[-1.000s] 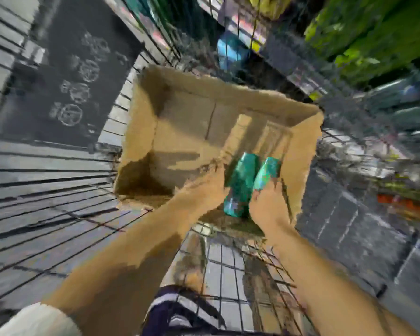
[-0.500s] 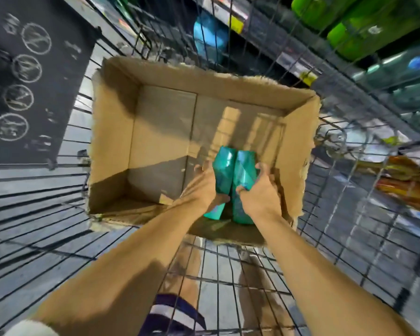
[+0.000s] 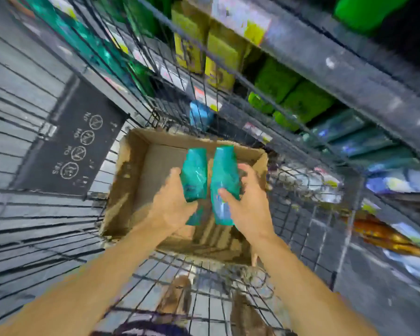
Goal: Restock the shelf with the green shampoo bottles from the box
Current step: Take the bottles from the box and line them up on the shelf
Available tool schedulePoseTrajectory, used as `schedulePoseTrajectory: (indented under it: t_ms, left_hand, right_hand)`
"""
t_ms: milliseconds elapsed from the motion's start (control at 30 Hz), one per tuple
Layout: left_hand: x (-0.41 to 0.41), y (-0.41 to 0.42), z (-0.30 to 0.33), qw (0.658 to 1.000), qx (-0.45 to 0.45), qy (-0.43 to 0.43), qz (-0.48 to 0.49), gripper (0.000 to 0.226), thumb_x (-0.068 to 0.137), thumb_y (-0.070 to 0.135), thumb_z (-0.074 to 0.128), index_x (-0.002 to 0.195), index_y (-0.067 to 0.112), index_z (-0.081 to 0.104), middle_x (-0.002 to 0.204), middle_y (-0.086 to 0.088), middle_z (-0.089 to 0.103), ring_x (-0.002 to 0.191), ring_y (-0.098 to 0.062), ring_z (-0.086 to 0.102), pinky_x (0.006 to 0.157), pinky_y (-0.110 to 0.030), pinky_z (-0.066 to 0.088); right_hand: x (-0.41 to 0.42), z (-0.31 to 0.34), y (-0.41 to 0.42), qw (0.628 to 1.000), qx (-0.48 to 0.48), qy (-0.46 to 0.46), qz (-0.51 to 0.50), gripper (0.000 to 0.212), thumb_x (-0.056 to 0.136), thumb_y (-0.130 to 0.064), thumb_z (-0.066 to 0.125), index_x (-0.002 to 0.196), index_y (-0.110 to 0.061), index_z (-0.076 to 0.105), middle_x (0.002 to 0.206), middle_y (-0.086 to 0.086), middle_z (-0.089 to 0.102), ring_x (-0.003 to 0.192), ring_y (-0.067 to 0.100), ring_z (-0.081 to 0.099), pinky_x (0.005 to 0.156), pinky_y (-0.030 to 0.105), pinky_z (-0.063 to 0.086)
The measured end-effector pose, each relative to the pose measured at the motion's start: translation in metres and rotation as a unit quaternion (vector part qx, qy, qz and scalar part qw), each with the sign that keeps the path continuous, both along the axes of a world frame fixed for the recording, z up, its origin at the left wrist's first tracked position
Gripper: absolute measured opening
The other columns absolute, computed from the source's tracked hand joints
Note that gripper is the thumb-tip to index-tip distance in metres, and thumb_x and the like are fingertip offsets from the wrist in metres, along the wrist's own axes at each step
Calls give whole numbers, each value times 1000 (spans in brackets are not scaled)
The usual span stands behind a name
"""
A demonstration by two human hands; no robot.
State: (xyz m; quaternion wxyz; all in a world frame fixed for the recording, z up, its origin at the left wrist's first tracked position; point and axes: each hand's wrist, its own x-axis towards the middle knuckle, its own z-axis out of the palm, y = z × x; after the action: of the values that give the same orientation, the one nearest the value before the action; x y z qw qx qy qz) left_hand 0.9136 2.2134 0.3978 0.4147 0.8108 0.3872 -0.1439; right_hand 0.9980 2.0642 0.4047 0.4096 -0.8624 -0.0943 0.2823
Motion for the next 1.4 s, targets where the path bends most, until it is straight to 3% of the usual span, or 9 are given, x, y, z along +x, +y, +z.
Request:
schedulePoseTrajectory:
  t_ms: [67, 200, 267, 433, 667, 800, 933, 1133, 1400]
  left_hand:
    - [8, 2, 55, 997, 14, -69, 13, 59, 69, 23, 79, 108, 28, 35, 98, 5, 61, 96, -24, 63, 64, -31, 47]
    - [24, -15, 174, 978, 29, -204, 23, 70, 64, 31, 87, 117, 23, 41, 109, 4, 65, 101, -19, 64, 82, -41, 53]
    - [34, -32, 227, 967, 32, -253, 14, 75, 61, 32, 87, 120, 23, 43, 111, 4, 66, 103, -17, 65, 86, -42, 54]
    - [63, -92, 362, 921, 97, -372, -69, 77, 51, 37, 91, 99, 64, 37, 84, 39, 60, 80, 27, 54, 64, 4, 37]
    - [117, -159, 495, 852, 141, -483, -141, 75, 46, 69, 73, 107, 42, 38, 91, 33, 55, 75, 22, 53, 65, 7, 33]
    - [147, -185, 538, 818, 147, -527, -177, 77, 51, 51, 86, 112, 37, 40, 91, 32, 54, 79, 25, 54, 64, 8, 34]
    - [171, -200, 556, 814, 146, -534, -176, 77, 54, 45, 88, 114, 34, 40, 93, 27, 56, 82, 6, 62, 67, 0, 43]
    - [180, -204, 559, 820, 134, -530, -171, 80, 56, 47, 86, 120, 34, 40, 100, 27, 57, 90, 5, 60, 77, -26, 54]
    - [178, -194, 553, 833, 99, -514, -180, 81, 53, 49, 85, 120, 39, 40, 98, 31, 58, 87, 13, 59, 69, -15, 52]
  right_hand:
    - [12, 51, -3, 998, 49, -29, 3, 64, 82, -32, 70, 135, -37, 34, 120, -9, 61, 106, 13, 61, 89, 42, 51]
    - [30, 161, -28, 986, 127, -108, -6, 62, 82, -38, 70, 127, -57, 32, 126, -25, 55, 112, -5, 54, 90, 29, 50]
    - [37, 217, -50, 976, 169, -135, -20, 59, 80, -41, 70, 124, -59, 34, 123, -26, 57, 111, -3, 57, 90, 33, 52]
    - [49, 353, -125, 936, 249, -242, -50, 58, 81, -31, 72, 125, -51, 40, 115, -24, 62, 106, 1, 62, 84, 21, 52]
    - [94, 471, -201, 879, 312, -342, -112, 55, 81, -14, 73, 128, -26, 45, 102, -18, 66, 93, 3, 66, 71, 13, 51]
    - [134, 497, -224, 856, 318, -376, -155, 56, 80, -9, 73, 120, -35, 44, 100, -11, 63, 86, 4, 66, 71, 23, 54]
    - [171, 492, -228, 848, 302, -387, -199, 57, 81, -7, 73, 127, -25, 44, 97, -16, 59, 80, -10, 60, 74, 18, 51]
    - [204, 464, -213, 856, 218, -393, -258, 64, 86, -19, 67, 139, -30, 33, 131, -3, 56, 120, 13, 53, 103, 40, 45]
    - [215, 440, -210, 826, 154, -425, -338, 62, 92, -20, 59, 145, -23, 28, 132, 4, 52, 118, 18, 51, 102, 36, 44]
